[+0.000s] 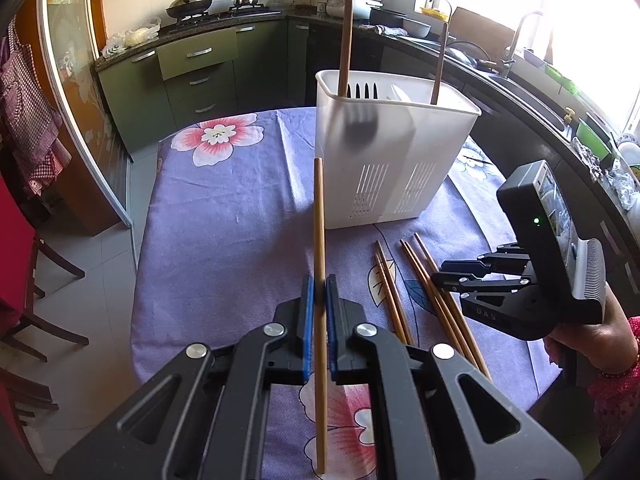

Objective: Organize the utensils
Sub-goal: 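Lift both held chopsticks upright and carry them toward the white holder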

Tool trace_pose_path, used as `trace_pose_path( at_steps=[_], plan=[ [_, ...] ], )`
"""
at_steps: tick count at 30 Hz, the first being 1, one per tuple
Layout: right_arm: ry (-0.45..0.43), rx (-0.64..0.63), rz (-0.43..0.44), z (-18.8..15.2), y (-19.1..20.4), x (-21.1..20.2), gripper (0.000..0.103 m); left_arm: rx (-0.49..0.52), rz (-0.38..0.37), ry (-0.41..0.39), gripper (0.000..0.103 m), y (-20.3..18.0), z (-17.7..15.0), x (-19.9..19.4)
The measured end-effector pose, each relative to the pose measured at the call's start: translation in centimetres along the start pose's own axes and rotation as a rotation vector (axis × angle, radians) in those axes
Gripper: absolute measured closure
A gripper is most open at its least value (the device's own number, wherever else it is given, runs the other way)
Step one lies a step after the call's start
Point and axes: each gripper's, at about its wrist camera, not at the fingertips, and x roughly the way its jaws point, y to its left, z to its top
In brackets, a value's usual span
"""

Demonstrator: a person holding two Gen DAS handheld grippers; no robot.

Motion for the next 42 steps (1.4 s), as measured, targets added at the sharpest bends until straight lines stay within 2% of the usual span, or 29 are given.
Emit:
trace_pose_path(
  at_steps=[6,9,15,22,27,30,42],
  plan=[
    [-0.079,0.041,0.044,-0.4,-0.7,-1.7,0.096,-0.006,0.002,-0.008,0.097,0.4,0.0,-0.4],
    [-0.170,0.067,0.079,-0.6,-1.5,-4.8,0.096,-0.007,0.002,-0.020,0.097,0.6,0.2,-0.9],
    [-0.425,0.126,0.098,-2.1,-3.0,-12.4,0.096,-0.010,0.004,-0.086,0.097,0.7,0.7,-3.1],
    [-0.586,0.143,0.071,-6.3,-4.0,-18.4,0.096,0.007,0.017,-0.133,0.097,0.5,0.5,-5.1],
    [-0.625,0.108,0.021,-9.3,-2.4,-20.1,0.096,0.016,0.025,-0.155,0.097,0.3,-0.1,-5.7],
    [-0.629,0.108,0.021,-10.1,-2.1,-20.5,0.096,0.013,0.018,-0.159,0.097,0.2,-0.4,-6.2],
    [-0.673,0.103,0.066,-8.9,-2.2,-22.6,0.096,0.038,0.008,-0.213,0.097,-0.3,0.2,-8.8]
  ],
)
